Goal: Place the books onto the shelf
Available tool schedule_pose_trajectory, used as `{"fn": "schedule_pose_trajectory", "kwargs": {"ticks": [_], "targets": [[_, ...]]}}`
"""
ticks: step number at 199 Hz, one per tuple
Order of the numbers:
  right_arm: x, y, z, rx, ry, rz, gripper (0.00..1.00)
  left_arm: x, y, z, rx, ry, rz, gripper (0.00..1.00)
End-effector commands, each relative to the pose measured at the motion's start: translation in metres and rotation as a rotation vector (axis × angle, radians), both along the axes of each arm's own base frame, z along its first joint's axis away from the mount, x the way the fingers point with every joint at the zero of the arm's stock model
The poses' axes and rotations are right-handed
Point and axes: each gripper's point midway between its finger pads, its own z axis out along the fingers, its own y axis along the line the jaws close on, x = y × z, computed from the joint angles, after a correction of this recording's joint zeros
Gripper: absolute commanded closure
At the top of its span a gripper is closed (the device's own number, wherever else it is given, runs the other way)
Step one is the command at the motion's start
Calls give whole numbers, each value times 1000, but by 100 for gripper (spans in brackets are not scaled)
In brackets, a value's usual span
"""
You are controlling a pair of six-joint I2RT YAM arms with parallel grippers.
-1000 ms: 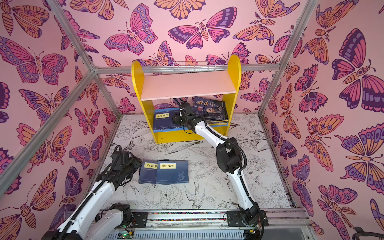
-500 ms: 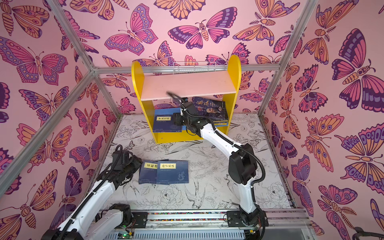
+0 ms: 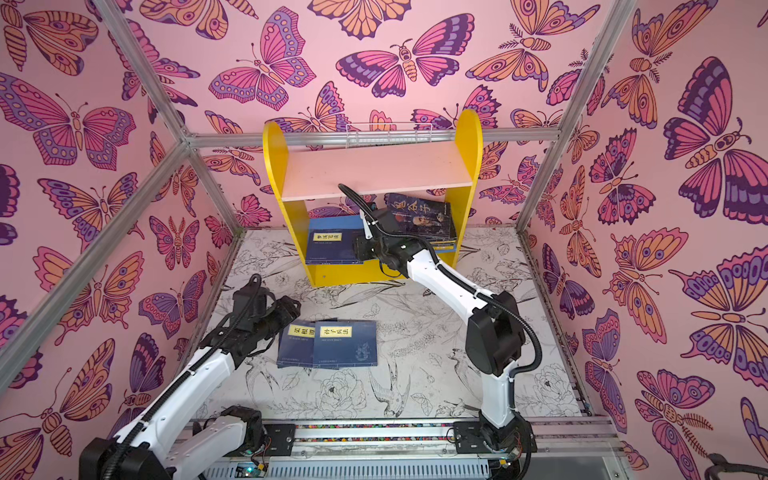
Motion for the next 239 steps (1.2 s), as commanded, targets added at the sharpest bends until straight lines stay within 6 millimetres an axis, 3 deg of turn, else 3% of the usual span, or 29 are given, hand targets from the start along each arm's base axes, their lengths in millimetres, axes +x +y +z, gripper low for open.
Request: {"fn": "schedule_pose_trajectory", "kwargs": {"ticks": [1, 22, 41, 43, 48, 65, 94, 125, 145, 185, 239], "targets": [[-15, -26, 35, 41, -86, -51, 48, 18, -34, 26, 22, -106, -142, 32], [-18, -65, 49, 139, -113, -158, 47, 35, -67, 40, -20, -165, -221, 32], [-21, -114, 63, 243, -118, -276, 48, 54, -94, 56, -70, -207, -262, 32], [-21, -120, 62, 249, -117, -288, 48, 56, -97, 61, -77, -220, -266, 32], [-21, -132, 62, 263, -117, -316, 48, 65, -105, 53, -80, -199, -276, 32], [-24, -172, 62, 290, -119, -407, 48, 89, -131, 71, -132, -237, -307, 32], [-31, -216, 61, 334, -107, -487, 49, 132, -174, 101, -221, -315, -348, 32], [-43, -227, 61, 313, -106, -481, 50, 171, -216, 119, -292, -388, -383, 28], [-48, -229, 60, 289, -103, -466, 50, 193, -235, 109, -314, -384, -390, 23], [-50, -236, 62, 291, -98, -457, 51, 222, -250, 103, -330, -426, -370, 23], [-49, -239, 54, 292, -74, -454, 52, 246, -260, 100, -337, -481, -350, 38]]}}
